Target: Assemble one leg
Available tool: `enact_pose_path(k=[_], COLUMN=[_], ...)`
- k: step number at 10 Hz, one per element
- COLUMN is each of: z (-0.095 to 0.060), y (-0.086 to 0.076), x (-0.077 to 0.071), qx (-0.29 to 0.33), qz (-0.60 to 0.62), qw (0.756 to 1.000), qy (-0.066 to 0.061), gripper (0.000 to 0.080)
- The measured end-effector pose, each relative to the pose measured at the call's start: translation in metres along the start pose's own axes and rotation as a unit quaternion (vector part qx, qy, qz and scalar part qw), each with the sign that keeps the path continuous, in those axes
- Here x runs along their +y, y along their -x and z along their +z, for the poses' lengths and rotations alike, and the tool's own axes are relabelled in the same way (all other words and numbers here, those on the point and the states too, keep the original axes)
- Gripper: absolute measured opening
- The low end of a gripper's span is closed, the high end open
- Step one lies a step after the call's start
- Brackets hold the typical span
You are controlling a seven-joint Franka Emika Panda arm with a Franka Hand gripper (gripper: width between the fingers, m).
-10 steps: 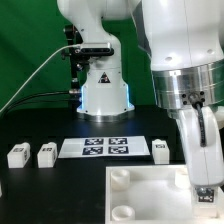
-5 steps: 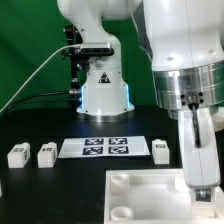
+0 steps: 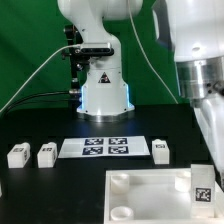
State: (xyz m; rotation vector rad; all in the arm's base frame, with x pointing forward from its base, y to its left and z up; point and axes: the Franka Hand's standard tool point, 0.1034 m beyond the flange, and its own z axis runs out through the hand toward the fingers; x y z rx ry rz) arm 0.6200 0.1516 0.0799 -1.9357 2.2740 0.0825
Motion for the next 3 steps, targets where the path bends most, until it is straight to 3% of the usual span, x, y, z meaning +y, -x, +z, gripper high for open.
enact_pose_path(k=[3], z=[0.0039], y=[-0.0033], x=[0.001], qx=[0.002], qz=[-0.002], qw=[1.0], qy=[0.003], gripper=[0.0649])
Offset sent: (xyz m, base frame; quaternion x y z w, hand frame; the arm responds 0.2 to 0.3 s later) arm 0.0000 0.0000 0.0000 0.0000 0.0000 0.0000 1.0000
